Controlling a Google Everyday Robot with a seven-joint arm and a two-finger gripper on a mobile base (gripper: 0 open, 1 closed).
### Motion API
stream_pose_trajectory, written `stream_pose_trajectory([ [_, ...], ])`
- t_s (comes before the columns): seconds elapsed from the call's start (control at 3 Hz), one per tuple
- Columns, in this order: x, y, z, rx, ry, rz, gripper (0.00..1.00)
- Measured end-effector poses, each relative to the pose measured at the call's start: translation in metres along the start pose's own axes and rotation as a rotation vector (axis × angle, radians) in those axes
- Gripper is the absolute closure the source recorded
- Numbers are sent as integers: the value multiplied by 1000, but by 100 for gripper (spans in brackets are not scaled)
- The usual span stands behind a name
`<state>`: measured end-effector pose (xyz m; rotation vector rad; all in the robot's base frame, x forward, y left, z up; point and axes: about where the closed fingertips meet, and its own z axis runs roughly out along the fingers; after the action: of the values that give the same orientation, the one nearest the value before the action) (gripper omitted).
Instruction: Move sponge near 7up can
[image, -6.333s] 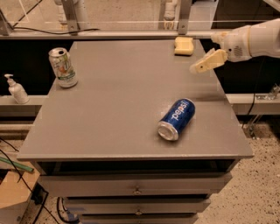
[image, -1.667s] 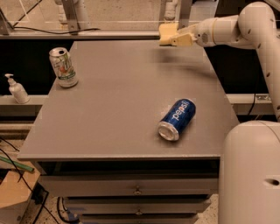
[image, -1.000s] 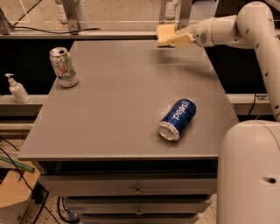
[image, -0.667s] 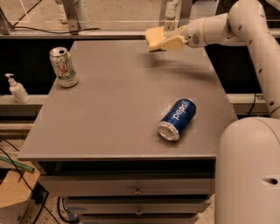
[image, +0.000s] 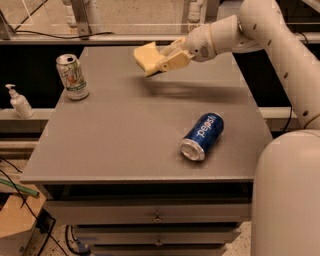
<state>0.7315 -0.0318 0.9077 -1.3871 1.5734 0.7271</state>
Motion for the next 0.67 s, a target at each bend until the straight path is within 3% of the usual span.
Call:
stream_pose_trajectory([
  [0.67, -26, 81, 60, -221, -111, -15, 100],
])
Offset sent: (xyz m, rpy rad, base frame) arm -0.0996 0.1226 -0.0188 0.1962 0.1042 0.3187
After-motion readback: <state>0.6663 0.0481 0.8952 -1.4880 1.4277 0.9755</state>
